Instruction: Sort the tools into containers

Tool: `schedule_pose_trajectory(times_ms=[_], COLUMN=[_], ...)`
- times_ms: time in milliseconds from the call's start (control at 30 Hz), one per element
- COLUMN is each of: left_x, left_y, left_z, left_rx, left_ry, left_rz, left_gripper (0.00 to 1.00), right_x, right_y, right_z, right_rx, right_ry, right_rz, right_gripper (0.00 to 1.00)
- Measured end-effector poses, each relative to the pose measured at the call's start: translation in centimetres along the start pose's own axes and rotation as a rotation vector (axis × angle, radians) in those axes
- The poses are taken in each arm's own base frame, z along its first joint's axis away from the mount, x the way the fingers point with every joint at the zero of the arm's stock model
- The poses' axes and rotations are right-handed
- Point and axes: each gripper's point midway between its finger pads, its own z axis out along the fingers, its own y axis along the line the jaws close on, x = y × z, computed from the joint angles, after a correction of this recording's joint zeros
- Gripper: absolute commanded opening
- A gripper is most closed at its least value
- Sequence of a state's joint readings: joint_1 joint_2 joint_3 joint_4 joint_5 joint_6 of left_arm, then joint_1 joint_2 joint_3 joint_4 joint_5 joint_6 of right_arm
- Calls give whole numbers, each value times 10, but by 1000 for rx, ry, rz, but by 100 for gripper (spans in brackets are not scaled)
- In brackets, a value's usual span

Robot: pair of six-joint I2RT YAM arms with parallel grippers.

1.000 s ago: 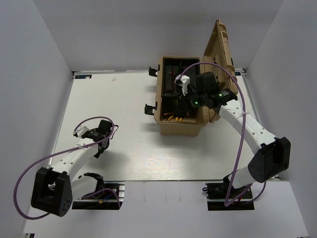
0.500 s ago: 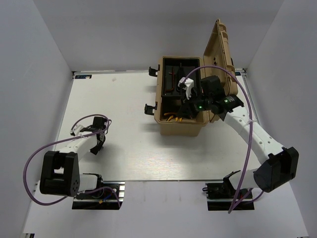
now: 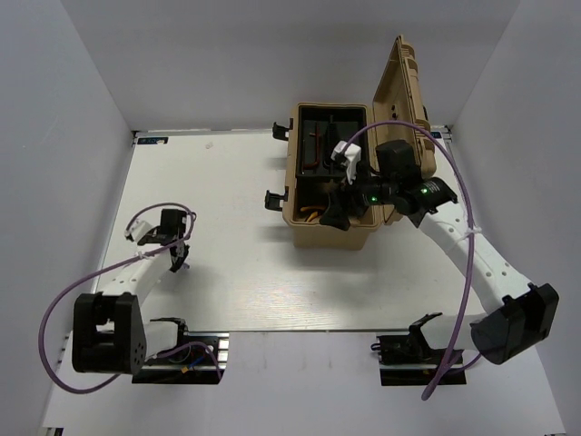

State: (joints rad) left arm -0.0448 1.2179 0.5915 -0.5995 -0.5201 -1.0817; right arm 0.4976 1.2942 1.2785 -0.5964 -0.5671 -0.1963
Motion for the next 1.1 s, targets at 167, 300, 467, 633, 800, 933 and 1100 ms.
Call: schedule_pose_trajectory(times_ms=[167,300,467,633,800,933,1100], left_x=[-29,-45,-61,-41,8,61,125], left_y=[-82,-168,-280,-343,-397,-425,-450], left_z=[-45,-115,-234,-324,-365,-363,-347], left_rx=[356,789,1310,1645,1814,1846,1829], left_ry=[0,29,39,63,132,226,338], left_rz=[86,194,384,550,662,721,734], left_gripper=[0,0,0,0,0,0,0], right_x=[-4,-9,-33,-61,-71,-74,-72], right_y=[9,14,13,9,-9,-34,-52], right_z=[-12,-20,-34,-48,-55,-66,-75], right_rx=[-11,-6,37,99,209,367,479], right_ry=[-29,-42,-81,-135,-139,-127,-110], right_rz=[-70,-89,-124,-154,-147,-135,-123], right_gripper=[0,0,0,0,0,0,0])
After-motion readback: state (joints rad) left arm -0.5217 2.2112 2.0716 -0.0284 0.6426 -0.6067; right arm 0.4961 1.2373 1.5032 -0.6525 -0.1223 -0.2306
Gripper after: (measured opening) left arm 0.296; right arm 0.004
